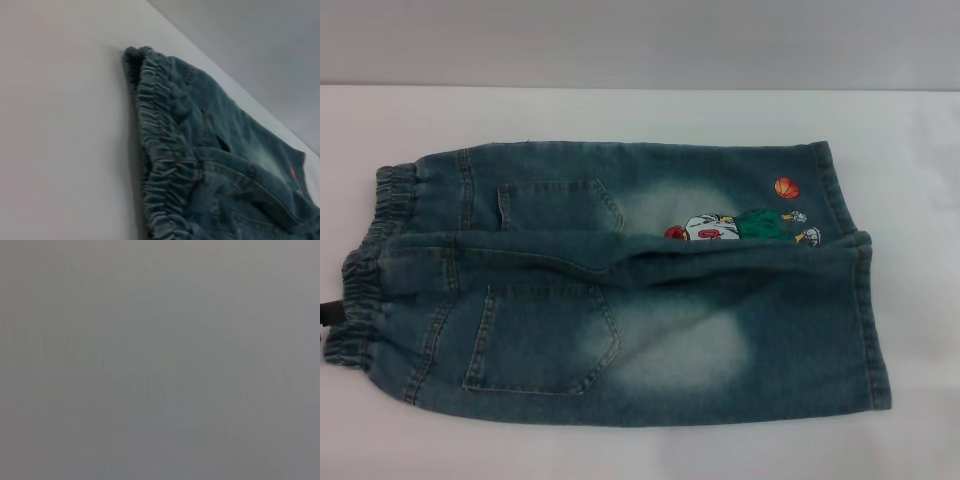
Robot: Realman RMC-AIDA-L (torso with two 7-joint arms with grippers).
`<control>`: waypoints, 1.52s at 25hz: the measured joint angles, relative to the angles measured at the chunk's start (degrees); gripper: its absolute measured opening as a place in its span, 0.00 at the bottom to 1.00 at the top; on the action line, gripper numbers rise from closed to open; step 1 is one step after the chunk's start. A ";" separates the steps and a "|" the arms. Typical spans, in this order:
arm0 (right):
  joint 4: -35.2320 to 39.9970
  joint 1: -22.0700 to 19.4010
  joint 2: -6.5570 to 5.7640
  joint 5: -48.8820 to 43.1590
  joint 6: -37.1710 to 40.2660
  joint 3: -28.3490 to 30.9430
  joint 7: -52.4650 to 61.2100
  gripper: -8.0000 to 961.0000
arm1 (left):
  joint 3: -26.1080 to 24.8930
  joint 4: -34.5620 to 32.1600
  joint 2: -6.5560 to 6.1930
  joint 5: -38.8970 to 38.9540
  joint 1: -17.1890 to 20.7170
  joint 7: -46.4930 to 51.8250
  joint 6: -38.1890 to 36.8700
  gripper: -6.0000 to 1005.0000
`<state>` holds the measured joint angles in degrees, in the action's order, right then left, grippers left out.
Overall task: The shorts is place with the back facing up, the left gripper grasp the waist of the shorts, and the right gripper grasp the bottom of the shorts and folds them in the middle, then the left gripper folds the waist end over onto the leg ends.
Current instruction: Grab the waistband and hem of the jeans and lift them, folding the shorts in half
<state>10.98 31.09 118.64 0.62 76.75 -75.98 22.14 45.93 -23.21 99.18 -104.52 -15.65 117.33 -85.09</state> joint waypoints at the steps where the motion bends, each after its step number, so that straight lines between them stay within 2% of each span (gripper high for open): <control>1: 0.00 0.08 -0.02 0.00 -0.06 0.01 0.00 0.60 | -0.04 0.00 0.00 -0.19 0.00 0.12 0.17 0.84; 14: 0.16 0.64 -0.10 -0.44 -1.35 -0.33 -0.09 0.60 | -0.40 0.00 0.24 -3.49 -0.29 0.97 2.53 0.84; 24: 0.44 0.64 -0.19 -0.37 -1.43 0.02 -0.09 0.60 | -0.06 -0.48 1.06 -3.53 -0.99 0.81 3.01 0.84; 38: 0.62 0.80 -0.61 -0.07 -1.43 0.11 -0.08 0.60 | -0.28 -2.48 1.44 -4.19 -2.23 0.95 -0.26 0.84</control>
<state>11.60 31.89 118.03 0.55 75.32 -75.88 22.06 45.64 -25.68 100.63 -108.72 -17.88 118.28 -85.36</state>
